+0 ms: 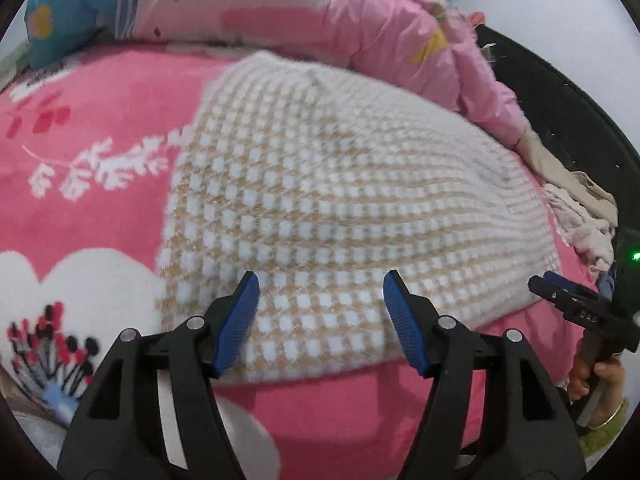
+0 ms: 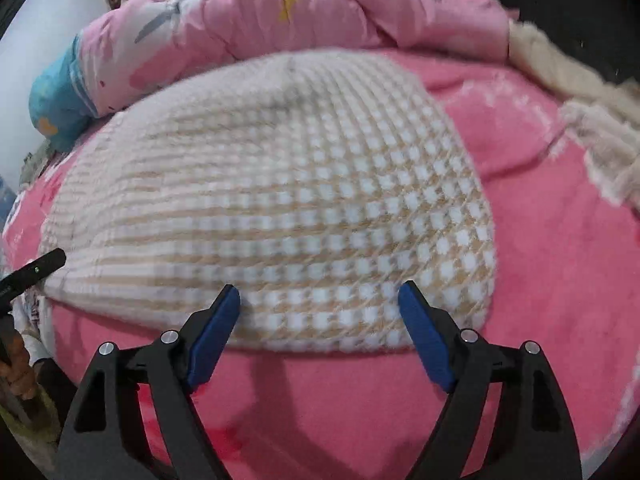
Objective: Fold large clothes
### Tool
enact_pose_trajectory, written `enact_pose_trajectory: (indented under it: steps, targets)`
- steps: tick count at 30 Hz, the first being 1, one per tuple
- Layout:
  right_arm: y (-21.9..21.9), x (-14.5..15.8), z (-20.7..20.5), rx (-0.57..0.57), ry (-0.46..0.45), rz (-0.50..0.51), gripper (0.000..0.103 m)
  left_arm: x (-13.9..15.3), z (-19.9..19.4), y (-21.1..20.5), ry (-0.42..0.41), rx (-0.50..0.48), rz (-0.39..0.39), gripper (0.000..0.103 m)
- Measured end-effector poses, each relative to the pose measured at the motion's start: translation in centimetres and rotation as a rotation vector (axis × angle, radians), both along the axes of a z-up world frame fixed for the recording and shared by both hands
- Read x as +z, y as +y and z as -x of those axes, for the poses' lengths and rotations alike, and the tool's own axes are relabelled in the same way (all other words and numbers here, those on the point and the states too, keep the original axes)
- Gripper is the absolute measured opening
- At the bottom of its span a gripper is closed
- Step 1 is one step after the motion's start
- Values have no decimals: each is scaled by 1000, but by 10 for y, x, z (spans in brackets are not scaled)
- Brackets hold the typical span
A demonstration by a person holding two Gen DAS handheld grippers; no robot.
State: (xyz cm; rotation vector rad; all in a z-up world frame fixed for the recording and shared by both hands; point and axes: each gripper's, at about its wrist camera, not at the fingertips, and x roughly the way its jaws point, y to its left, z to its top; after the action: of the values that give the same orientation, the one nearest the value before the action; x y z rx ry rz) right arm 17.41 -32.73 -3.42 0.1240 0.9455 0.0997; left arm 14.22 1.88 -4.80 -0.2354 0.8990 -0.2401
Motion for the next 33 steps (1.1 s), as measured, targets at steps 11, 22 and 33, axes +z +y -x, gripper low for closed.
enact_pose_trajectory:
  steps: [11, 22, 33]
  targets:
    - [27, 55, 105, 29, -172, 49, 96, 53, 88, -11, -156, 49, -116, 91]
    - [72, 71, 132, 14, -267, 229, 97, 90, 105, -29, -175, 194, -344, 95]
    - [84, 82, 132, -35, -274, 231, 97, 86, 105, -29, -155, 194, -298, 95]
